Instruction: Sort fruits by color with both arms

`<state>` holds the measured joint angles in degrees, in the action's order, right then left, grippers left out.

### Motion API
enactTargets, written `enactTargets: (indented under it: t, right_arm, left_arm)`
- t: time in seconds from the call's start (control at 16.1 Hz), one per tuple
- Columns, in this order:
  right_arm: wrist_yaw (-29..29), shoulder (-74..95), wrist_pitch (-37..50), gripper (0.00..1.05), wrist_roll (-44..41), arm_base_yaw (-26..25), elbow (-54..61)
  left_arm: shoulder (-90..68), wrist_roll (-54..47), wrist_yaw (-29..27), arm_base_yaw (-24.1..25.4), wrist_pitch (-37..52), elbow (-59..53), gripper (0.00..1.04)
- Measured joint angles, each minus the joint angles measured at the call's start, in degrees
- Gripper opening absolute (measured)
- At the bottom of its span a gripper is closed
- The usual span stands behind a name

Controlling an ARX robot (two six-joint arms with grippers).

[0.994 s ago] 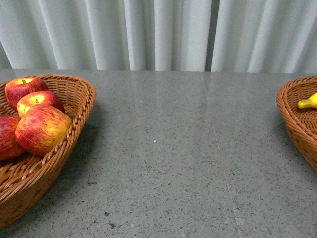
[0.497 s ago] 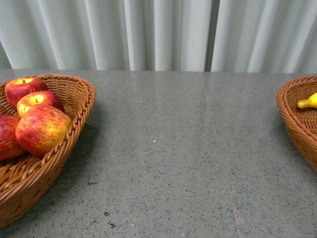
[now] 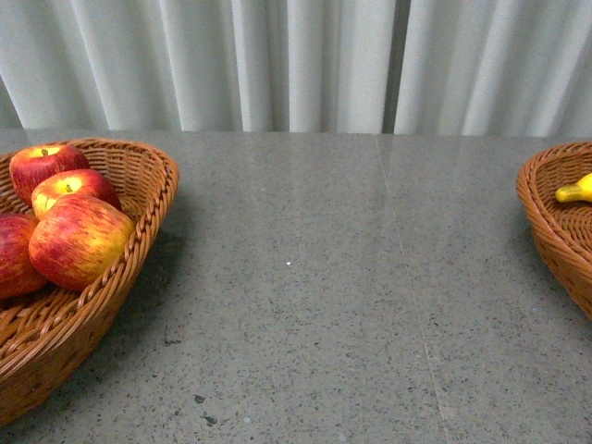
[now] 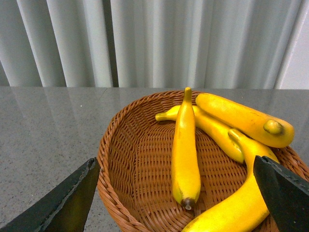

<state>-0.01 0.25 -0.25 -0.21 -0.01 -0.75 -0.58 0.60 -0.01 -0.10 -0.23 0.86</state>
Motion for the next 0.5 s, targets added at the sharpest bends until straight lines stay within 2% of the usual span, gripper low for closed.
enactTargets:
  t: [0.5]
  right_arm:
    - [0.00, 0.00, 0.00, 0.98, 0.00, 0.00, 0.00]
  left_arm:
    - [0.00, 0.00, 0.00, 0.00, 0.02, 0.00, 0.98]
